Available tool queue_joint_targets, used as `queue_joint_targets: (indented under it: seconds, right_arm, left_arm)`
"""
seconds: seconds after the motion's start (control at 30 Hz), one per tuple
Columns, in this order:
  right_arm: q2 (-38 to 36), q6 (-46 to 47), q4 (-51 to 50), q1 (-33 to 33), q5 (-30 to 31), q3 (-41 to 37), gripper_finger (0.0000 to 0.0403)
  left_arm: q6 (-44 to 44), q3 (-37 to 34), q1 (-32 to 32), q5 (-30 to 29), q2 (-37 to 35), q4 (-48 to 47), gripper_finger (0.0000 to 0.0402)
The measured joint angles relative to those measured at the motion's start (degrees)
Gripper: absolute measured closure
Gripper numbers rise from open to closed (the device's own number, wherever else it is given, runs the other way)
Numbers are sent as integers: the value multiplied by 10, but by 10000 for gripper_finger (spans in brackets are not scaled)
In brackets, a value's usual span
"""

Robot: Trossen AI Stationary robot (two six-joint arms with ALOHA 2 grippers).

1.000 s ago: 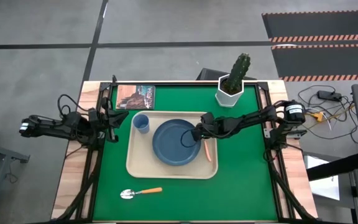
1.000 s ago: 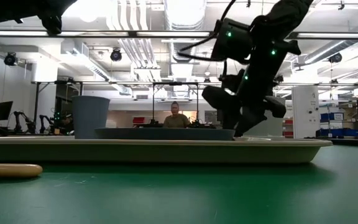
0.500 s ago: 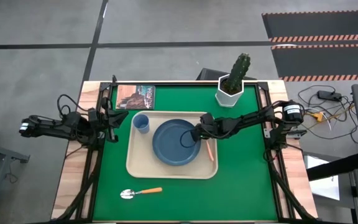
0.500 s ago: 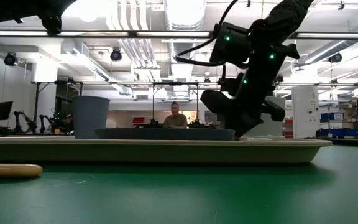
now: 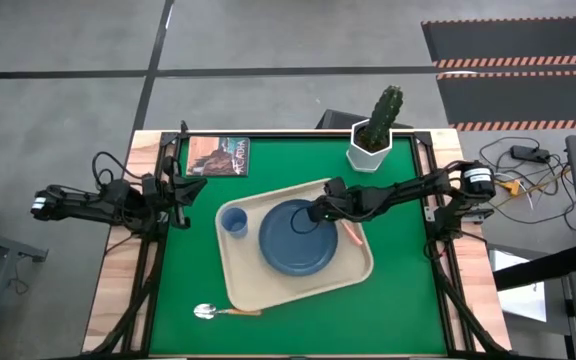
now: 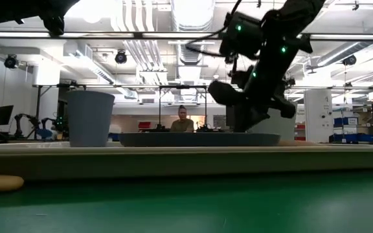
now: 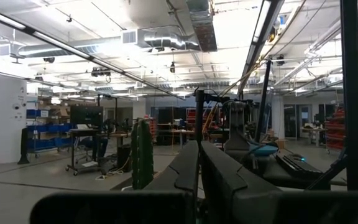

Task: Pick and place plate/cup/fork/spoon on tray
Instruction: Put the orange fork on the white serving tray on the left of the blue plate

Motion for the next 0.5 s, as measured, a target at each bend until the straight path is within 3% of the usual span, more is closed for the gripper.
queue_joint_targets:
  seconds: [0.2, 0.5]
  right_arm:
    - [-38, -23, 0, 6, 37, 11, 395]
    - [-141, -88, 42, 72, 180, 14, 395]
  left_arm:
    - [0, 0, 0, 0, 0, 0, 402]
    - [0, 0, 0, 1, 23, 22, 402]
